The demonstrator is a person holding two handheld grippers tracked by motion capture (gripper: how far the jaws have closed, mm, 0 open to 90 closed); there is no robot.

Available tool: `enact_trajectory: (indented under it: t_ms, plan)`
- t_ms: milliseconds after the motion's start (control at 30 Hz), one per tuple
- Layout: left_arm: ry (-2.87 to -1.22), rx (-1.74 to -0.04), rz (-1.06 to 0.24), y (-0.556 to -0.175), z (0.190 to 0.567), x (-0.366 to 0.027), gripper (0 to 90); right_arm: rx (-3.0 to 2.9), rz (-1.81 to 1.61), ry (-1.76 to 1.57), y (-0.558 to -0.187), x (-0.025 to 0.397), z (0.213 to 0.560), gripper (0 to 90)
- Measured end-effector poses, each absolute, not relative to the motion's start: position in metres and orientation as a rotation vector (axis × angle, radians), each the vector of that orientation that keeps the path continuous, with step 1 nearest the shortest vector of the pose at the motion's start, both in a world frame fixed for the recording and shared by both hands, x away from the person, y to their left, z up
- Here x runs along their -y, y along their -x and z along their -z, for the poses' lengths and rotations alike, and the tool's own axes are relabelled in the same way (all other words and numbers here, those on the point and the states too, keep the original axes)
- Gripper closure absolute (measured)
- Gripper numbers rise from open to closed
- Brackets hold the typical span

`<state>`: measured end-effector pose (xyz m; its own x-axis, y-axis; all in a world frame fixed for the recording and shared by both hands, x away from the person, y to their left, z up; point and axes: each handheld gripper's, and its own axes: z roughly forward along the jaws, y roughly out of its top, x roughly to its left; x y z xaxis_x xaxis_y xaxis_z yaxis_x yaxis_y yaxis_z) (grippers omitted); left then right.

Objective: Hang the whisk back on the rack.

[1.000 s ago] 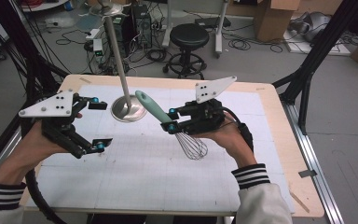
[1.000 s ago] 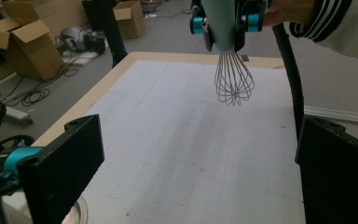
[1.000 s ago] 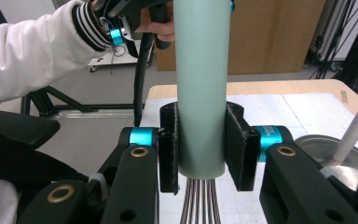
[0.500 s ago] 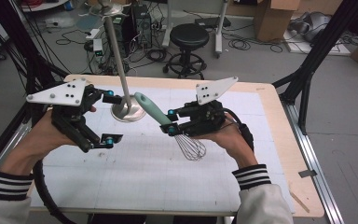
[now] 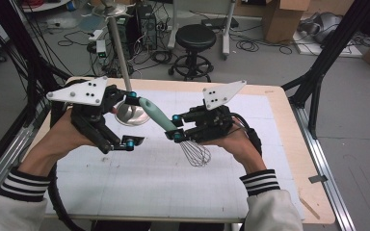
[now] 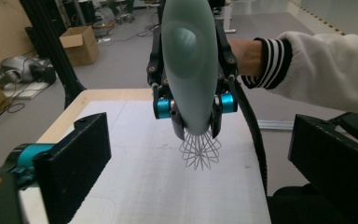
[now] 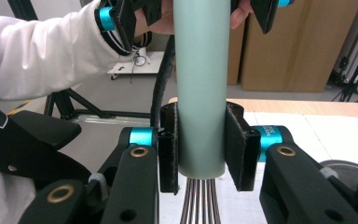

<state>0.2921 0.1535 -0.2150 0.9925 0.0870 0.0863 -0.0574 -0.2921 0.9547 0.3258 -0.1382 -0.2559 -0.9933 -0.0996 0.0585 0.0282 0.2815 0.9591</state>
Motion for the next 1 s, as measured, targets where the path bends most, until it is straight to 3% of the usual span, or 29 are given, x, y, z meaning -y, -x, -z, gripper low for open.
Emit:
enact_trajectory:
  t_ms: [333,567,667,833,1000]
  plan:
    - [-1.833,-0.005,-0.123,-0.294,0.213,-0.137,11.0,2.402,1.834,-0.117,-0.325,0.137,0.257,68.9]
    - [-1.806,0.025,-0.105,-0.294,0.211,-0.136,22.2,2.387,1.842,-0.136,-0.324,0.137,0.259,68.9]
    - [-1.805,0.053,-0.099,-0.294,0.212,-0.136,31.8,2.379,1.845,-0.153,-0.324,0.136,0.259,68.8]
    - [-1.808,0.06,-0.089,-0.295,0.213,-0.133,33.4,2.362,1.852,-0.161,-0.323,0.135,0.258,68.8]
    - [-1.786,0.086,-0.073,-0.294,0.212,-0.131,40.9,2.354,1.846,-0.178,-0.322,0.135,0.258,68.8]
